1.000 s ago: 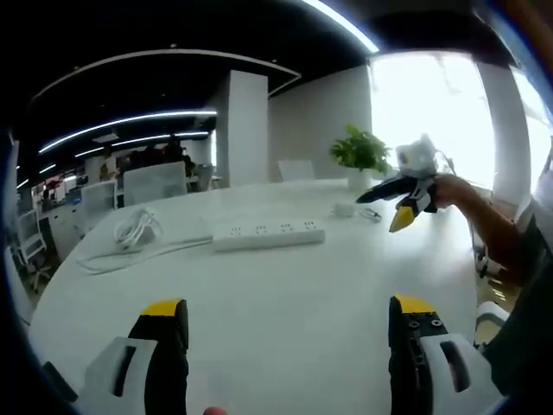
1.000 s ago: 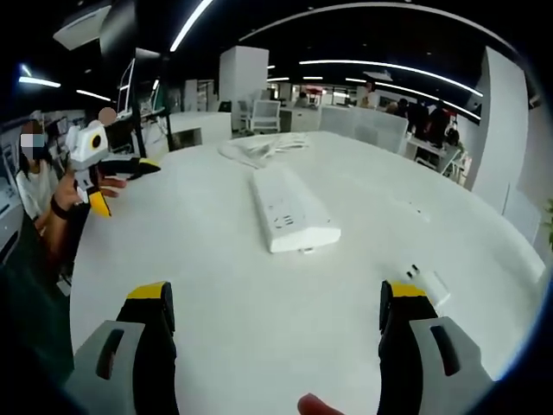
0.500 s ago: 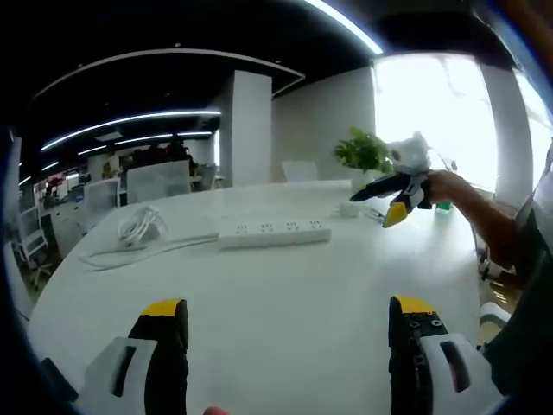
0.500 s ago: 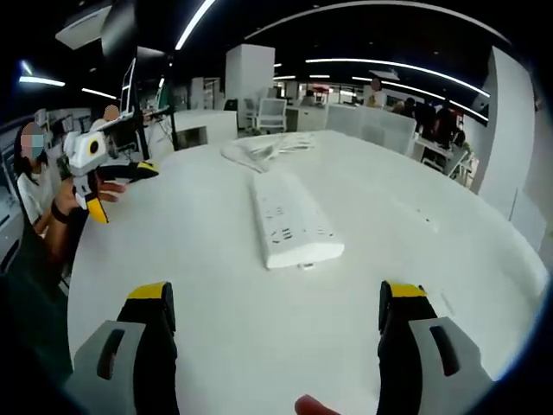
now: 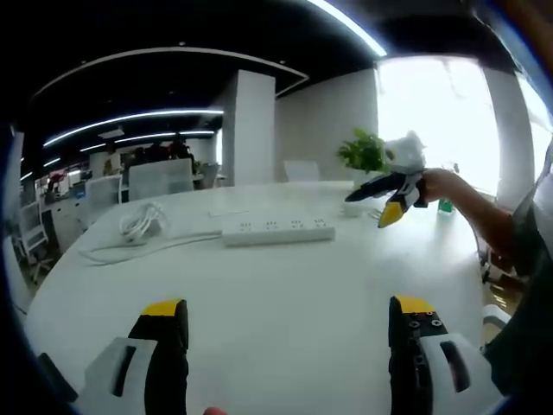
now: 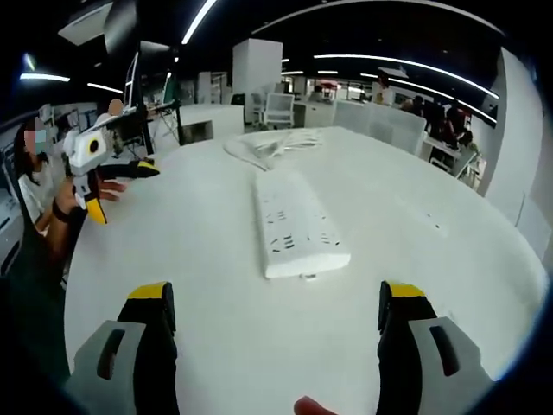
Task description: Straighten the power strip on the desk, plug the charger into it
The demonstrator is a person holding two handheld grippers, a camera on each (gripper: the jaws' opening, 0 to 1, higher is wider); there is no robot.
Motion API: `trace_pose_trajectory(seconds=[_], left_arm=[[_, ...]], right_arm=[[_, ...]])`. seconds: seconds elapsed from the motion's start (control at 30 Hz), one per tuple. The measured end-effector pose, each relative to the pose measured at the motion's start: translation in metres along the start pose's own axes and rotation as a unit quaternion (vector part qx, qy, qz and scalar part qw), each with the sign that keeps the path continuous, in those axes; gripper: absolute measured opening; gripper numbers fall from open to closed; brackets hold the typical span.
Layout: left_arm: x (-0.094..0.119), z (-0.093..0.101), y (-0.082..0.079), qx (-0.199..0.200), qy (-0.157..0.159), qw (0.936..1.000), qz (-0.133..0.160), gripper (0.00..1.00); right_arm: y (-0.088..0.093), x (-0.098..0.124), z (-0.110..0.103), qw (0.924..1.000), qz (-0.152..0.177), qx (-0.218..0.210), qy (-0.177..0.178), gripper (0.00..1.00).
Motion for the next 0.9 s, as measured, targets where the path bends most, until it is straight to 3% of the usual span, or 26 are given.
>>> trace_pose_trajectory(seconds=[0.9], left_arm=[[-0.006, -0.008, 0.003, 0.003, -0.001, 1.0000, -0.002, 1.00]], right_arm=[[-0.004, -0.035, 0.010, 0.9996, -0.009, -0.011, -0.022, 0.98]])
Point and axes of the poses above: the point that each gripper's makers call its tool centre point, and the gripper's own axes: x roughly backward along the fingers, z roughly to its right, y roughly out of its underside, the point moved 1 cm from there along x, roughly backward along the fingers, and after that the axes turned 12 degrees about y, right-handed, at the moved point
